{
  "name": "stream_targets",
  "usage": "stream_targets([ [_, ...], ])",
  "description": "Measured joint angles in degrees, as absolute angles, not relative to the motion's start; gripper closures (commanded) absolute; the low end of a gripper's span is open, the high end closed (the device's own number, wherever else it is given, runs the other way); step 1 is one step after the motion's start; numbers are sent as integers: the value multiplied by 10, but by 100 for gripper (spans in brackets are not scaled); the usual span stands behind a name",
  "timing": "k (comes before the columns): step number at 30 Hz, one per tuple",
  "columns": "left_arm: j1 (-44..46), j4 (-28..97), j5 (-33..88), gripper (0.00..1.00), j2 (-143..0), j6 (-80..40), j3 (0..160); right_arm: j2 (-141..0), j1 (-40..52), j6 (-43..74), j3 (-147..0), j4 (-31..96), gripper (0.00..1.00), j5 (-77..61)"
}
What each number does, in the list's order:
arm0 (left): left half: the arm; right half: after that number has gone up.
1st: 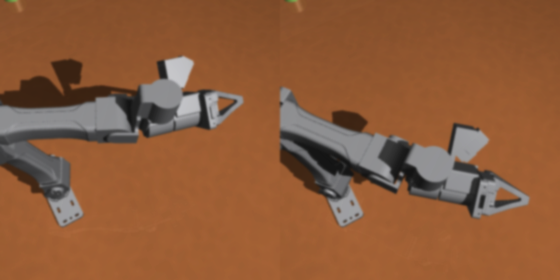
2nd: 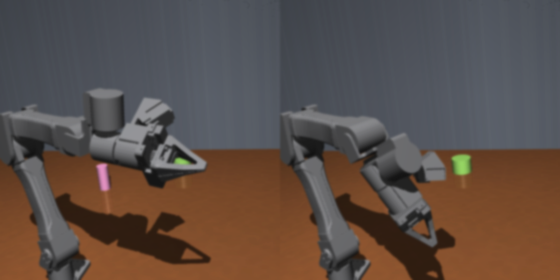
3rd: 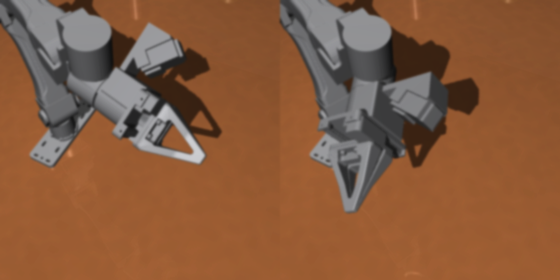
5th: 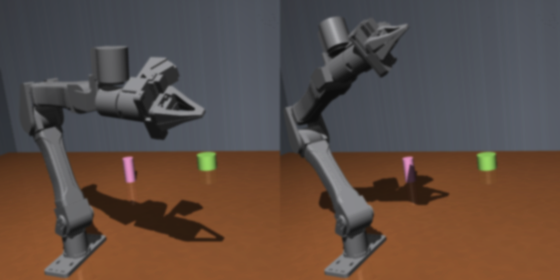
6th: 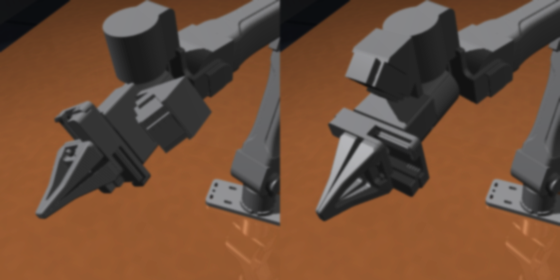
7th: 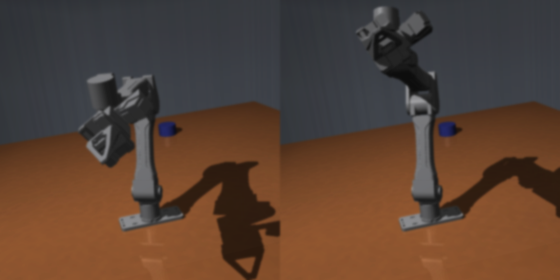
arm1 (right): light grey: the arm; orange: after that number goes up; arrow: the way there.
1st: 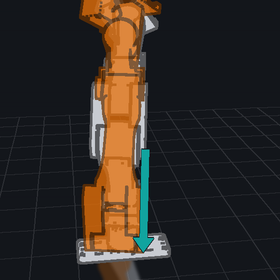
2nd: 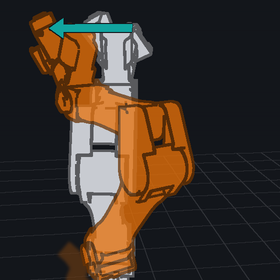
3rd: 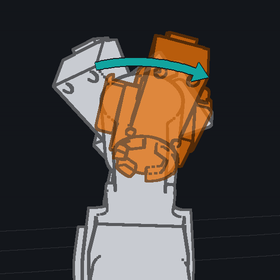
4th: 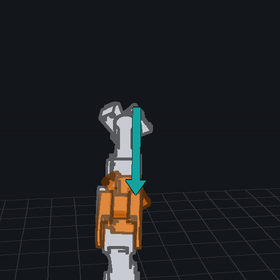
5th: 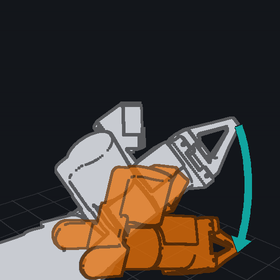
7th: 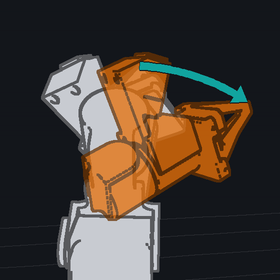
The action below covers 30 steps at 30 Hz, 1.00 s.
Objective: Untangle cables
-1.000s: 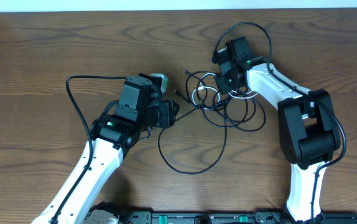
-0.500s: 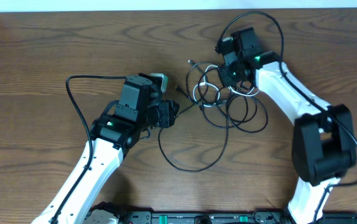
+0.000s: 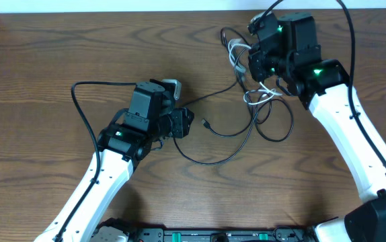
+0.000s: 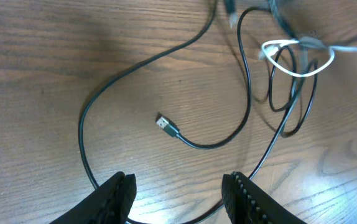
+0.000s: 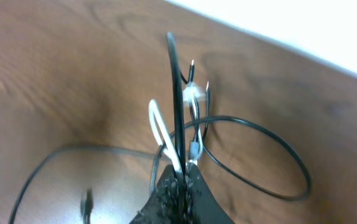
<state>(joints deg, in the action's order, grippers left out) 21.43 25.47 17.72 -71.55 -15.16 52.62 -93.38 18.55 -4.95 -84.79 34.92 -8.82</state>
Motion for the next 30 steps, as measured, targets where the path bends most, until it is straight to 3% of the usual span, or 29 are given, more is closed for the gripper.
stream_targets([
  [6,214,254,177,50,-715,-152,526,-982,187,-62,-847,474,99,-92],
  [8,214,254,177,50,-715,-152,526,-995,188,-67,-846,500,92,-93],
  [9,214,254,177,50,-715,-152,526,-999,188,-68,-846,508,80,-94],
  [10,214,254,177,50,-715,-152,526,-1003,190,-69,-846,523,75,-97],
  [15,214,253,177,50,-715,-152,526,-1004,194,-76,-846,536,76,-108],
  [17,214,253,177,50,-715,-152,526,-1004,196,-79,-846,533,89,-110],
  [20,214,253,177,50,-715,-152,526,-1004,197,-78,-846,533,82,-112],
  [22,214,253,177,50,-715,-152,526,-1004,198,-75,-846,533,72,-114],
  [30,214,254,177,50,-715,-152,526,-1029,199,19,-846,544,65,-29],
])
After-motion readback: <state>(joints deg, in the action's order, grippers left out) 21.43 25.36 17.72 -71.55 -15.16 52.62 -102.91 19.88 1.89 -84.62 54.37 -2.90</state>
